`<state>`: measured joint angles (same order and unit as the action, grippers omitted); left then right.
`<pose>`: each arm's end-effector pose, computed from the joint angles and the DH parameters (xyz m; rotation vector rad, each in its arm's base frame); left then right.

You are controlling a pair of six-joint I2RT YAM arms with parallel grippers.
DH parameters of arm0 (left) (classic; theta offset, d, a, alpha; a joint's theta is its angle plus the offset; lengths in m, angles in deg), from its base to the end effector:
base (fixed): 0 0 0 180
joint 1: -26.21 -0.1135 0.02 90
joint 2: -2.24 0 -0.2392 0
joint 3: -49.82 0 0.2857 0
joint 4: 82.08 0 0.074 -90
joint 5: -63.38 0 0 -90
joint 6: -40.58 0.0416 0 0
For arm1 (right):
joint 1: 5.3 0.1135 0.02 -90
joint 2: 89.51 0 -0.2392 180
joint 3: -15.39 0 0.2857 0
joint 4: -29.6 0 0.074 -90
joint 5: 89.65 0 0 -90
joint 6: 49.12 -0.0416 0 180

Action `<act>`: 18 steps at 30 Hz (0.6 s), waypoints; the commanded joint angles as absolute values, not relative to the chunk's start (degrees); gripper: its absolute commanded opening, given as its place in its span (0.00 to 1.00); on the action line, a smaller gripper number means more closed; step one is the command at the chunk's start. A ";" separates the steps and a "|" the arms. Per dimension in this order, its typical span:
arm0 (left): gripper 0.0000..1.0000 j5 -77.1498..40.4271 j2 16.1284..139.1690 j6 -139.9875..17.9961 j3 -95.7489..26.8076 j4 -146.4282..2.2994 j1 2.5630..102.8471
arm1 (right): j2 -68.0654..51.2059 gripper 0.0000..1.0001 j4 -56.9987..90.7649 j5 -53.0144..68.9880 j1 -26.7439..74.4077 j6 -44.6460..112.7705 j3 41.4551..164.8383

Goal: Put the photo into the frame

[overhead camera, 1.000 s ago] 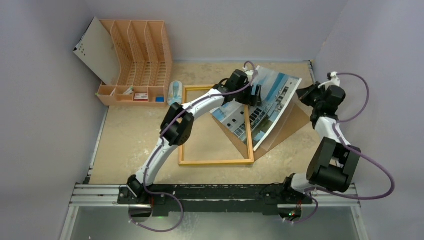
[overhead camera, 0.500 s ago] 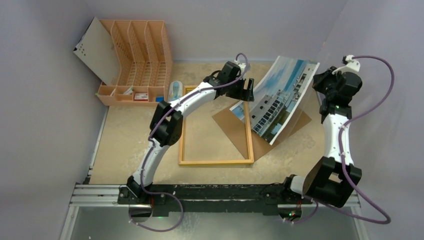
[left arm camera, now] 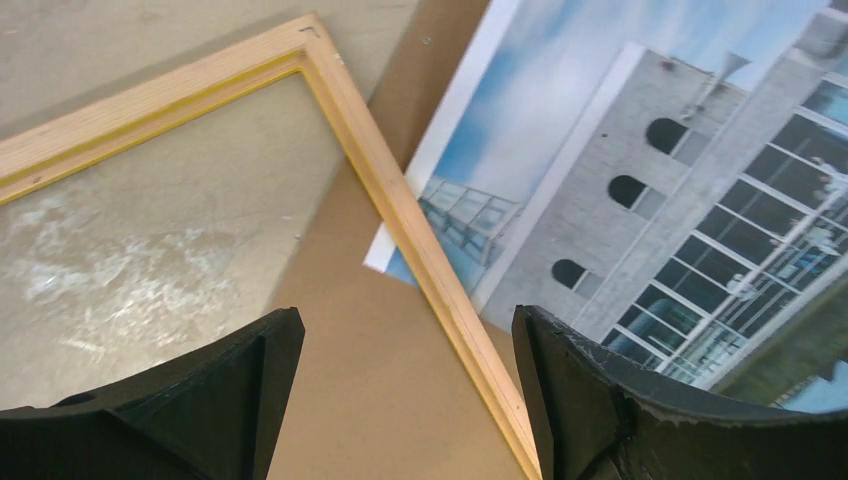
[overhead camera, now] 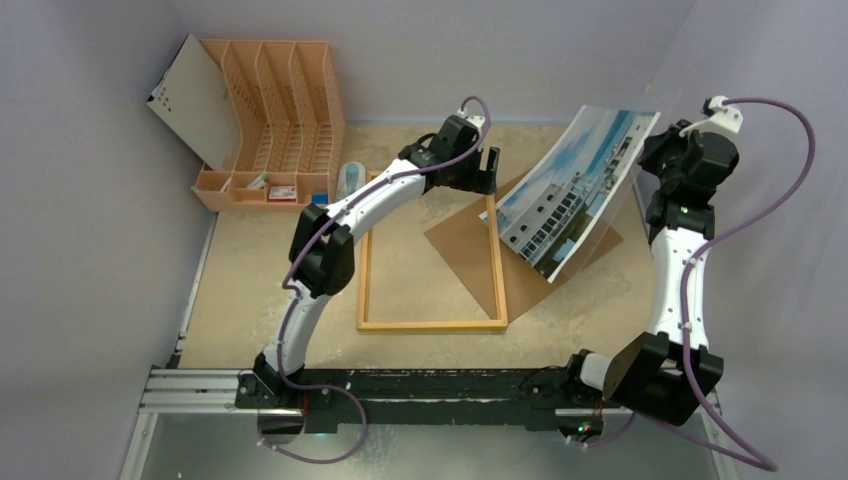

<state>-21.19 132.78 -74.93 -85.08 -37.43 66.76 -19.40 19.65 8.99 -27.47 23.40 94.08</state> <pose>0.4141 -0.3595 0.2424 0.3621 2.3450 -0.6933 0.3137 -0.1211 0.3783 0.4290 1.5359 0.0565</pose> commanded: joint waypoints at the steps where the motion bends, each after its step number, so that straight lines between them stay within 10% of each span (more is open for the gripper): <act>1: 0.81 -28.02 124.29 -76.20 -82.13 -37.55 66.76 | -20.46 0.00 19.91 4.71 -24.65 25.20 100.76; 18: 0.81 -31.28 118.07 -75.61 -78.85 -39.22 65.91 | -25.14 0.00 14.73 -2.69 -21.56 30.35 112.68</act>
<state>-30.52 119.63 -75.39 -77.70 -38.74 66.67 -22.01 13.62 -0.21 -21.79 28.23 107.48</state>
